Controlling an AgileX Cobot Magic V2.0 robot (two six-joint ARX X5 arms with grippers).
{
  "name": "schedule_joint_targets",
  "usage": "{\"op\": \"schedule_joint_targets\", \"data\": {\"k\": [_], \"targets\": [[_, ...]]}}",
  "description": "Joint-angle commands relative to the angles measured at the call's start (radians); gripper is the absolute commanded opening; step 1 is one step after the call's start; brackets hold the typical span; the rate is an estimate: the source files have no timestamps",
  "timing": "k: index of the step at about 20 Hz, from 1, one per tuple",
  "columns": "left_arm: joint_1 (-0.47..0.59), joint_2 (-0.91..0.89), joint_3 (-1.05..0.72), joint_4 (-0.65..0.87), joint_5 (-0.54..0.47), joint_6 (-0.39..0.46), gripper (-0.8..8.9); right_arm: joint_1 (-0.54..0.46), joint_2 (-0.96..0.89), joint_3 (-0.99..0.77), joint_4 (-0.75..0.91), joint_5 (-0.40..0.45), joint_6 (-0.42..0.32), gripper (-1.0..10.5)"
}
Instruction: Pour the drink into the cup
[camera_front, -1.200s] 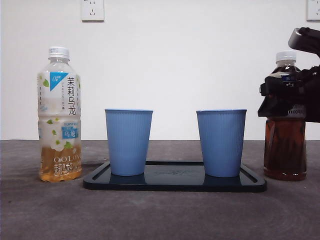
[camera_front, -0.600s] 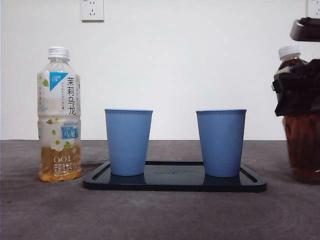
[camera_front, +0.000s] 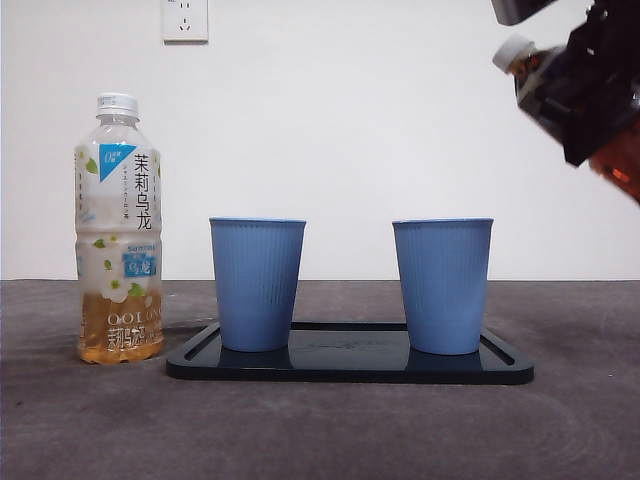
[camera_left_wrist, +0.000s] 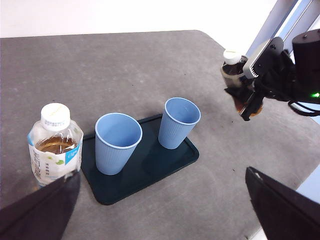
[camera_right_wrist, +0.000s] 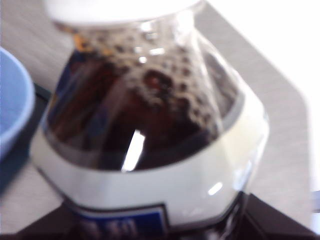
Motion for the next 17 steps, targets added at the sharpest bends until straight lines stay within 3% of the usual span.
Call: {"op": "schedule_joint_targets", "data": {"k": [1,6,13,17], "targets": [[-0.003,0.006,0.016,0.011,-0.002,0.019,5.30,0.045,0.011,0.052,0.024,0.097,-0.143,1.9],[-0.003,0.005,0.016,0.011,-0.002,0.018,5.30,0.135,0.093,0.054,0.025,0.303,-0.323,1.9],[-0.003,0.003,0.016,0.011,-0.002,0.018,5.30,0.192,0.258,0.054,0.050,0.508,-0.475,1.9],[-0.012,0.002,0.016,0.011,-0.002,0.018,5.30,0.206,0.309,0.054,0.083,0.564,-0.517,1.9]]}}
